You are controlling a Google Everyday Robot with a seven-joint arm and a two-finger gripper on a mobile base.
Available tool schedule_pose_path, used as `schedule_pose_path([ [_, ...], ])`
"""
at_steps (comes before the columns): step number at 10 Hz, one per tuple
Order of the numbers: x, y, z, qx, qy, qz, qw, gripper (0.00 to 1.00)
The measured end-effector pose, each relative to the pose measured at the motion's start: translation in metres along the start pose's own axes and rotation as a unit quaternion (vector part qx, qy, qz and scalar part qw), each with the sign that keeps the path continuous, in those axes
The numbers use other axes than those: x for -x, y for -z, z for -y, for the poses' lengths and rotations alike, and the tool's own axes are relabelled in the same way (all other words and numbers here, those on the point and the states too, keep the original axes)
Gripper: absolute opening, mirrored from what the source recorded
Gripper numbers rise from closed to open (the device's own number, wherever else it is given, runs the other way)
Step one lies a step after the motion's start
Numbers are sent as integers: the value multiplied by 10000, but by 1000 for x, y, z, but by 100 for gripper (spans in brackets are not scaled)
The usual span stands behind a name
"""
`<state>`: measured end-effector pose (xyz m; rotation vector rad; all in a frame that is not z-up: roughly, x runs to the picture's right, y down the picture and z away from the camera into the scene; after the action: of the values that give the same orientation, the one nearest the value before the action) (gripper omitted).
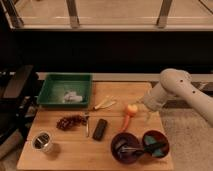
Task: Place brush in table surface
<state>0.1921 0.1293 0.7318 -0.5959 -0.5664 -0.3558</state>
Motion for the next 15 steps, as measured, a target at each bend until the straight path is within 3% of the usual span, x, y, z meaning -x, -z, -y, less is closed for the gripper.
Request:
schedule_pose_path([
  [11,0,0,0,2,6,-13,10000,74],
  [12,1,0,-1,103,73,-71,9999,74],
  [15,10,-6,-11,638,157,-146,9977,74],
])
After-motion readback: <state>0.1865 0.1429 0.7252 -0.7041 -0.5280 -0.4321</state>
